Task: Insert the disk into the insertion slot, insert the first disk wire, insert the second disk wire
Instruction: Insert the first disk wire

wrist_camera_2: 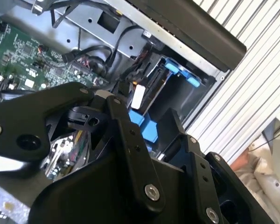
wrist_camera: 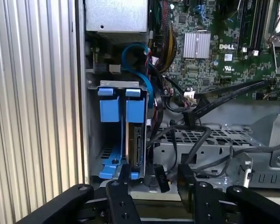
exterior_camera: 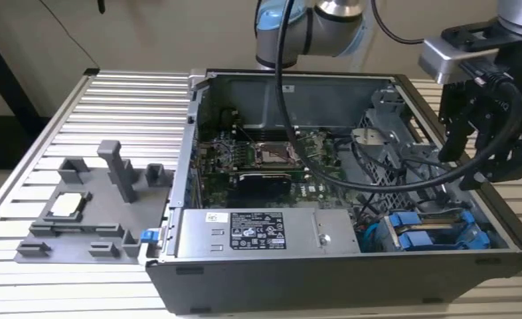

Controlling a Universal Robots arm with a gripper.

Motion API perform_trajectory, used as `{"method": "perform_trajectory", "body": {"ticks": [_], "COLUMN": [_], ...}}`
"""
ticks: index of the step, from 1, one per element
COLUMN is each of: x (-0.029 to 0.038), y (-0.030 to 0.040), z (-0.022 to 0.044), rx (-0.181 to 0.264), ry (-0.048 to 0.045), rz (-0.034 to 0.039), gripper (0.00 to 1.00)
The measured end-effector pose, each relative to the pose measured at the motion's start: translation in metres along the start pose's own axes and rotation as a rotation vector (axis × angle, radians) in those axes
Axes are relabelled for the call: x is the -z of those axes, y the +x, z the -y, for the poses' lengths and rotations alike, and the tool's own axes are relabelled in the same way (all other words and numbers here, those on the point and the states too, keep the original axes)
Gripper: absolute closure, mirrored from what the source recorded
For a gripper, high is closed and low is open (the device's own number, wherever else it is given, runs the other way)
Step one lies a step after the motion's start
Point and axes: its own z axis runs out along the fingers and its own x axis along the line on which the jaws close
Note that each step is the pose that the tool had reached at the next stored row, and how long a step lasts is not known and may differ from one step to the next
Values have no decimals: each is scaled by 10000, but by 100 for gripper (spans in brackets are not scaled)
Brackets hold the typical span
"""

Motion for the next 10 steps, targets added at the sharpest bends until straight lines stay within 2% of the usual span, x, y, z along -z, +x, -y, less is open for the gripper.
{"method": "perform_trajectory", "body": {"ticks": [3, 5, 8, 10], "x": [-5, -8, -17, -24], "y": [-1, -3, -4, -5], "z": [-39, -77, -132, -142], "rx": [9, 14, 18, 41], "ry": [376, 580, 738, 797], "rz": [-14, -18, -19, -17], "gripper": [47, 47, 47, 47]}}
